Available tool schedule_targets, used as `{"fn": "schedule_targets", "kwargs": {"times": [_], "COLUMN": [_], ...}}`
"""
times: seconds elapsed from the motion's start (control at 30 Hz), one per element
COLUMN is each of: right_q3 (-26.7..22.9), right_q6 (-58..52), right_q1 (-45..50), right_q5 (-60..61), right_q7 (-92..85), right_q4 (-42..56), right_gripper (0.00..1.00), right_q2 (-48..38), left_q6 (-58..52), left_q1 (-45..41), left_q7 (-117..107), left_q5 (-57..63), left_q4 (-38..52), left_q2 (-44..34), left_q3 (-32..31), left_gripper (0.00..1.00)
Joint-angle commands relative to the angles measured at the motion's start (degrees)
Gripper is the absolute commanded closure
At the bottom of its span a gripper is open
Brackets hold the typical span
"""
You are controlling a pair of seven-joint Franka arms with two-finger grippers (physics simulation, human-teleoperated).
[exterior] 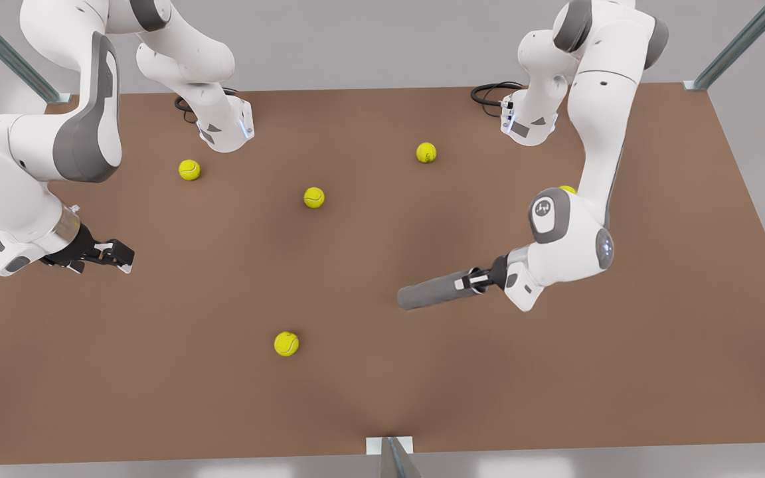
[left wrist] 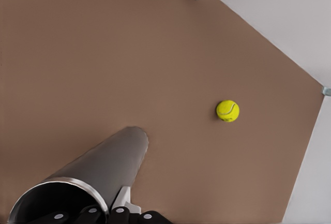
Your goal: Put the tennis tube upright
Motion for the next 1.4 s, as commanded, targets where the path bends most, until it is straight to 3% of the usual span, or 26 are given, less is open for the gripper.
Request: {"fn": "schedule_targets", "kwargs": {"times": [0.0, 0.77, 0.9, 1.37], "right_q3": [0.0, 0.1, 2.0, 1.8], "right_q6": [0.0, 0.6, 1.8, 1.8], "right_q1": [0.0, 0.1, 0.0, -0.4], "right_q5": [0.0, 0.3, 0.1, 0.4], "right_q7": [0.0, 0.0, 0.4, 0.2], "right_q4": [0.0, 0.2, 1.1, 2.4], "right_gripper": [0.0, 0.0, 0.0, 0.0], "right_q2": [0.0, 0.3, 0.4, 1.1], "left_q6": [-0.1, -9.8, -10.0, -12.7], "left_q1": [-0.1, -1.8, -2.5, -2.5], "left_q7": [-0.1, -7.7, -8.2, -10.4], "left_q5": [5.3, 34.6, 37.1, 41.8], "left_q4": [0.1, 5.3, 5.3, 5.5], "left_q2": [0.0, -0.5, 0.0, 0.4], "left_q3": [0.0, -0.5, -0.4, -0.4], "left_gripper": [0.79, 0.79, 0.79, 0.79]}}
